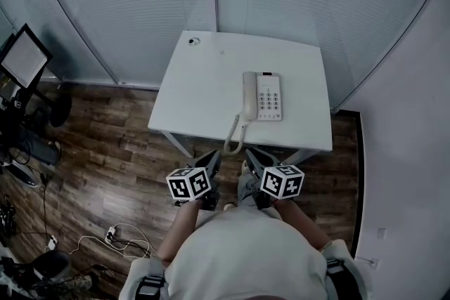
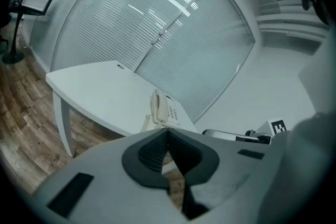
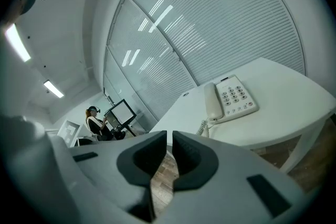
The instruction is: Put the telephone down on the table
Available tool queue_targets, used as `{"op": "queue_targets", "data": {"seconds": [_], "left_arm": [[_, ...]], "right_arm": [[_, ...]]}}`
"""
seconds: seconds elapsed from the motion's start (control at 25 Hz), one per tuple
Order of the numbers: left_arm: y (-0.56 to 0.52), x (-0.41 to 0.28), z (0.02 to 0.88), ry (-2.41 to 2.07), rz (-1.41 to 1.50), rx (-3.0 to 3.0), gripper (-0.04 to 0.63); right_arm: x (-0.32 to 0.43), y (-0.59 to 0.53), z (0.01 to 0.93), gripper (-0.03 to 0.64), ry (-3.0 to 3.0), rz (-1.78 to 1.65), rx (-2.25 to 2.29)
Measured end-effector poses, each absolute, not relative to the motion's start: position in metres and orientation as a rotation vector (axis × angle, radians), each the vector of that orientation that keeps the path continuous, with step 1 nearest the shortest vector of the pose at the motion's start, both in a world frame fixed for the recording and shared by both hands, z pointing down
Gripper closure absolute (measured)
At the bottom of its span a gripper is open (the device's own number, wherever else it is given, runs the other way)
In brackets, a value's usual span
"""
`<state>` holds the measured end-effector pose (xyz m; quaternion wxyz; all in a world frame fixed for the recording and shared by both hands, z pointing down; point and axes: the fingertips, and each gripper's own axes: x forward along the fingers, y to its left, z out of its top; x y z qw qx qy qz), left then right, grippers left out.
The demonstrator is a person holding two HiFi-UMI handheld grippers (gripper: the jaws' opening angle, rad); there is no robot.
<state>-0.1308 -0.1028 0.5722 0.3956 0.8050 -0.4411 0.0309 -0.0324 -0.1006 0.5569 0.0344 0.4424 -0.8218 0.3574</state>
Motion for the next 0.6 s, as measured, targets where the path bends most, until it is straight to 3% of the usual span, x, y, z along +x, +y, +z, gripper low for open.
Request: {"op": "queue_targets", "data": {"seconds": [0.6], "left_arm": [[-0.093,-0.1239,0.5728,-1.093,0.056,2.046,0.574]], "right_arm": [[-0.0304,-0.0904,0.5556,0.595,-2.519,1.061,1.355]]}}
